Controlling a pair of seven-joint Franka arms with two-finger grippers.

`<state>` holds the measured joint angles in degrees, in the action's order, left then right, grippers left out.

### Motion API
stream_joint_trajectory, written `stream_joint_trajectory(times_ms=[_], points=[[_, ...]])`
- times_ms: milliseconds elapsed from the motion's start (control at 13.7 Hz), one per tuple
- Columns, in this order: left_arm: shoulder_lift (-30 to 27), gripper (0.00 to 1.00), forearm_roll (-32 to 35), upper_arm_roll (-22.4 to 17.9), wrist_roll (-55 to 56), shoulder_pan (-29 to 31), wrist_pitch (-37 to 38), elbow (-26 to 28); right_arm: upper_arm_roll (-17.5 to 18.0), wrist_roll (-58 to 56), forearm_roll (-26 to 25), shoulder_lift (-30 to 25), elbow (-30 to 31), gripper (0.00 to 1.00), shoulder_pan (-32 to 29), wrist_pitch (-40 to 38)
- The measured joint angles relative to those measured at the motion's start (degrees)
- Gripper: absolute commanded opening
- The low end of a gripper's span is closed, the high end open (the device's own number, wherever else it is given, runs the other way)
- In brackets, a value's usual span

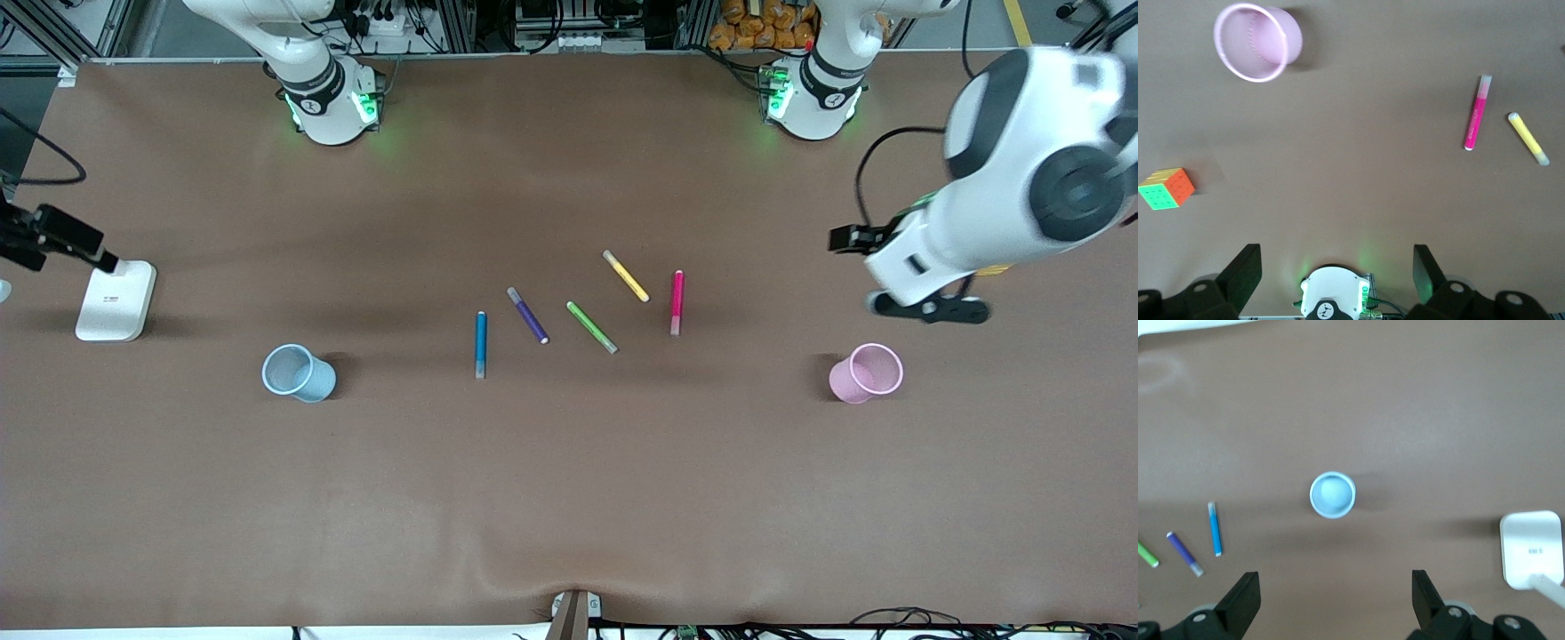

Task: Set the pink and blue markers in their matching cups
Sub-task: 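Move the left gripper toward the pink marker while the right gripper starts reaching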

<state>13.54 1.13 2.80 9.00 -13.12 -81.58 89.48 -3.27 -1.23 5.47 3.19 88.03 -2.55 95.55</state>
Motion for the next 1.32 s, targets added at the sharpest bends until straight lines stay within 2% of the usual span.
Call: stream_joint_trajectory(times_ms=[220, 439, 878, 1317], points=[[4.2, 1.0, 0.0, 0.1, 2.9, -3.7, 0.0, -0.2, -0.1, 0.0, 0.0, 2.4, 0.0, 1.0, 0.0, 5.5], [7.9, 1.0, -0.8, 0.2, 3.5, -4.9, -1.9, -0.4, -0.1, 0.0, 0.0, 4.1, 0.0, 1.0, 0.0, 8.9], [11.1, 1.0, -4.1, 0.6, 4.5, -6.4, -6.8, -0.9, 0.1, 0.0, 0.1, 5.5, 0.0, 1.0, 0.3, 9.4], [14.5, 1.0, -4.2, 0.6, 7.2, -8.7, -10.9, -0.9, 0.4, 0.6, 0.4, 8.4, 0.0, 1.0, 7.2, 9.6]])
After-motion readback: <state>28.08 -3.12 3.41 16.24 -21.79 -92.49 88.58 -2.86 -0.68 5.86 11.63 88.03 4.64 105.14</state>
